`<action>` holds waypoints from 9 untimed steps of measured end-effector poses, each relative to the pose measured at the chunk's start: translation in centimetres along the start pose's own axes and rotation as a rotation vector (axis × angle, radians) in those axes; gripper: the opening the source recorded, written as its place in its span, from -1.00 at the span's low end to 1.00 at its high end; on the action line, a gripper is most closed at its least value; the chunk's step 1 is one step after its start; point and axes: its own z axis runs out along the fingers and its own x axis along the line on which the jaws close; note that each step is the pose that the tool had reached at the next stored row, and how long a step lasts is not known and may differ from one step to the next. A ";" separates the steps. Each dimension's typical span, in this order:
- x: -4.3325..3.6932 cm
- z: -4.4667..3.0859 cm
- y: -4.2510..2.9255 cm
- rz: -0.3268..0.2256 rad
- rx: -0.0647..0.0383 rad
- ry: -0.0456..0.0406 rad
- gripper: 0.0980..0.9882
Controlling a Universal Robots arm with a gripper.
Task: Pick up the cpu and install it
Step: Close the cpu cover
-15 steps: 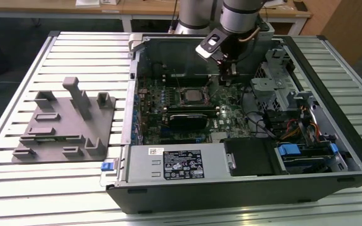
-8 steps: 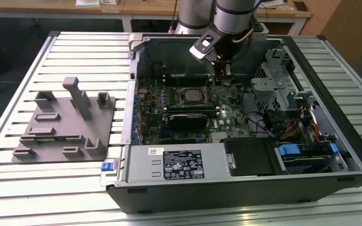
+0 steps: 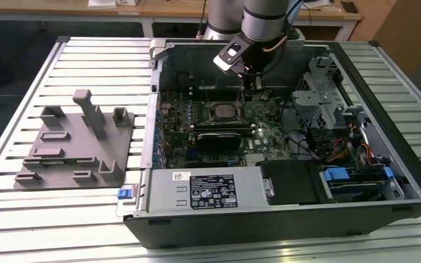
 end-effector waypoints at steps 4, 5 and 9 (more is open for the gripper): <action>0.02 0.20 -0.60 0.000 0.000 0.0000 -0.98; 0.03 0.27 -0.71 0.000 0.000 0.0000 -0.98; 0.08 0.51 -1.96 0.000 0.000 -0.0001 -0.98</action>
